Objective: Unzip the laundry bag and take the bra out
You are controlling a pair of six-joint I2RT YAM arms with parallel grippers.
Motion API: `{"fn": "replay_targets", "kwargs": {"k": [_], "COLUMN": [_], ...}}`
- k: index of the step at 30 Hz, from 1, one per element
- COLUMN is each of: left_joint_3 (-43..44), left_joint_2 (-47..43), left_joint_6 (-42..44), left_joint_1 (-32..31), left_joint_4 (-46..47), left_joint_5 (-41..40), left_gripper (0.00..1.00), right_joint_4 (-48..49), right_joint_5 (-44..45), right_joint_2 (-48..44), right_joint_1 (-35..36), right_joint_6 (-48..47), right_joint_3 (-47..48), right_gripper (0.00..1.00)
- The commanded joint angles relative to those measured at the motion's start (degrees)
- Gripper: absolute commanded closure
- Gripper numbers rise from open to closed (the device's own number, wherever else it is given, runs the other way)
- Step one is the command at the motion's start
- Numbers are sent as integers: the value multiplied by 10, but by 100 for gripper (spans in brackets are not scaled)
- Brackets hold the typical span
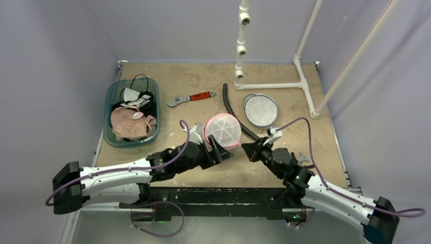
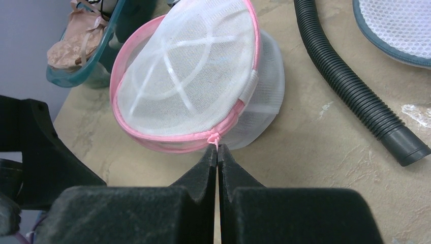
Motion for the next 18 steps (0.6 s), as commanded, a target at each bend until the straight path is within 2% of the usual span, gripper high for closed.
{"fn": "replay_targets", "kwargs": {"k": [1,7,11,14,18], "left_joint_3": [-17,-9,20,19,12], "left_joint_2": [50,113,147,159,158], "left_joint_6": [-88,-112,-104,-108,-99], "left_joint_1": [-47,-59,-17,25,56], "left_joint_4": [109,147,129,127,130], "left_joint_5": [-109,-195,-189,-166,-157], "left_gripper": [17,13,13,20,36], "right_joint_4": [18,16,15,21,18], "right_joint_5": [-5,-19,-38,-54,-56], "right_joint_2": [6,7,3,-3,-8], "right_joint_1": [-3,-3,-2,-2,-3], "right_joint_6": [-14,-26,-38,-47,-49], "right_joint_3": [32,38,40,37,34], "right_gripper": [100,100,100,100,100]}}
